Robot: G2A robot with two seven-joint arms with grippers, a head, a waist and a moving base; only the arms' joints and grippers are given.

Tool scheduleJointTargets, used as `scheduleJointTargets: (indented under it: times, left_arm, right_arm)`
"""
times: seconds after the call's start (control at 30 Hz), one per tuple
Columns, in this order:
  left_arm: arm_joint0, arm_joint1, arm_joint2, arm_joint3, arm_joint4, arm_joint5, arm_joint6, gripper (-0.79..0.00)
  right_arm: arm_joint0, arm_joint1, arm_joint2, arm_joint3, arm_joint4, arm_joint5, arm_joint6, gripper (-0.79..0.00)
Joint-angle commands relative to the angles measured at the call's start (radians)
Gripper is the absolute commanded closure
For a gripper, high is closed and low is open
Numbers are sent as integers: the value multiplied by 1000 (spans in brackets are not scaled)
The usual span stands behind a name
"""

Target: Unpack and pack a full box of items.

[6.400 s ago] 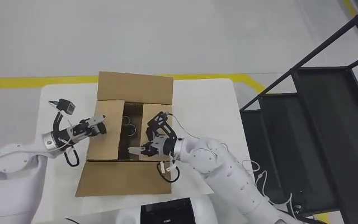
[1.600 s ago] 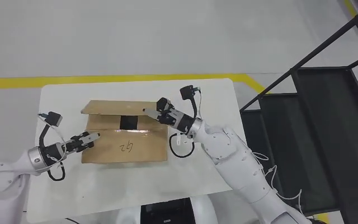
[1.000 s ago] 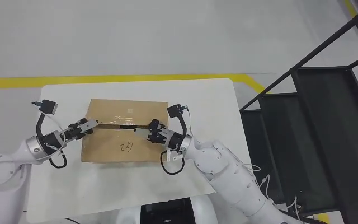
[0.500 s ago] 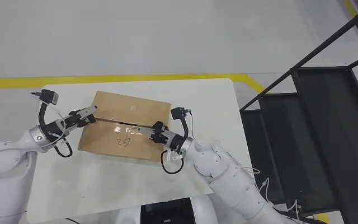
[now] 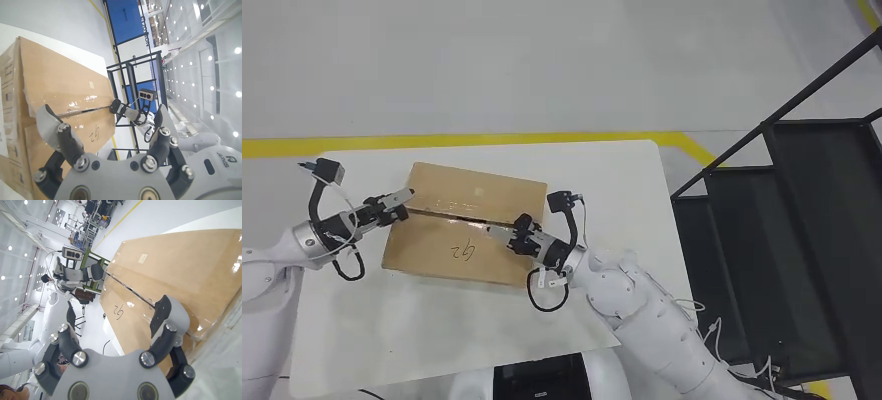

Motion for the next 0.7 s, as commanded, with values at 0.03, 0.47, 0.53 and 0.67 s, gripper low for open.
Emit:
scheduleJointTargets:
  times: [0.03,0.47,0.53,0.67]
  left_arm:
    - [-27,-3,34,40,18,-6,9,-785]
    - [-42,1,60,47,81,-12,-11,-785]
    - [-36,3,51,32,77,-10,-4,-785]
    - [-33,3,47,27,77,-12,2,-785]
  right_arm:
    - [2,2,5,-19,-18,-4,6,-785]
    - [-22,8,29,-95,-48,-23,-20,-785]
    - [-30,11,42,-116,-65,-25,-23,-785]
    - [-65,22,85,-159,-103,-16,-11,-785]
